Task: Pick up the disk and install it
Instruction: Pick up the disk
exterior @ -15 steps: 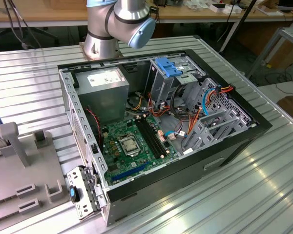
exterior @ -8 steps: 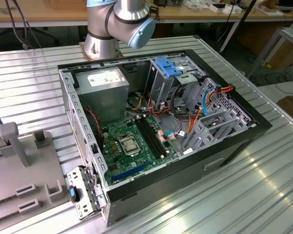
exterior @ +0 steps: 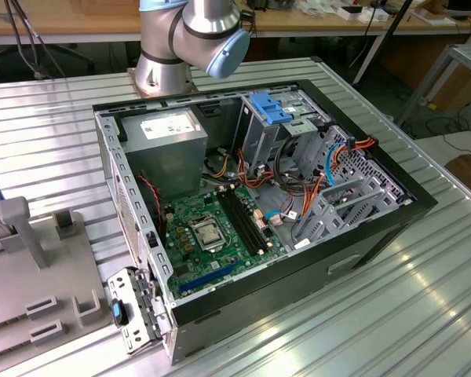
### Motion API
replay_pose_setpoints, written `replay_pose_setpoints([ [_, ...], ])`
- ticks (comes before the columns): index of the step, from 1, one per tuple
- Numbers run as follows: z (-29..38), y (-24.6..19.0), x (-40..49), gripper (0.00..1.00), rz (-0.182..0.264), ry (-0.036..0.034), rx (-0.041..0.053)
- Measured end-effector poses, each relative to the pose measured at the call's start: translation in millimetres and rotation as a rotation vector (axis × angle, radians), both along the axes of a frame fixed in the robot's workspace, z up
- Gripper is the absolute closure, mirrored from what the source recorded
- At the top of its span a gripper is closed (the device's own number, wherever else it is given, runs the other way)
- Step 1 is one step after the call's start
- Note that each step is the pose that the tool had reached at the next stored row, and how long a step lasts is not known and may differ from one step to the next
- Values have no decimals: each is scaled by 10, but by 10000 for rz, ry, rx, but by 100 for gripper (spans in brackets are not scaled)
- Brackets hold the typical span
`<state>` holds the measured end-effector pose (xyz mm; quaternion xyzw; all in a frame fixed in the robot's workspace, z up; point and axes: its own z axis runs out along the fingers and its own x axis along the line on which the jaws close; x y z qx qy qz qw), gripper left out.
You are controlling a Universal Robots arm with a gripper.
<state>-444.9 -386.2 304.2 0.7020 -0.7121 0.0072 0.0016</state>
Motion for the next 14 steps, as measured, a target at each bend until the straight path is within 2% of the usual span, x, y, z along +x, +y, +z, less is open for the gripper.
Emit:
replay_pose_setpoints([
  [2,-1,0,0,29,0,-2,1],
  [3,-2,0,-1,36,0,-3,2],
  [4,-2,0,-2,36,1,-6,2],
  [5,-2,0,-6,43,1,-10,2],
  [10,33,24,-21,43,0,-31,-13],
  [14,43,24,-37,43,0,-45,-14],
])
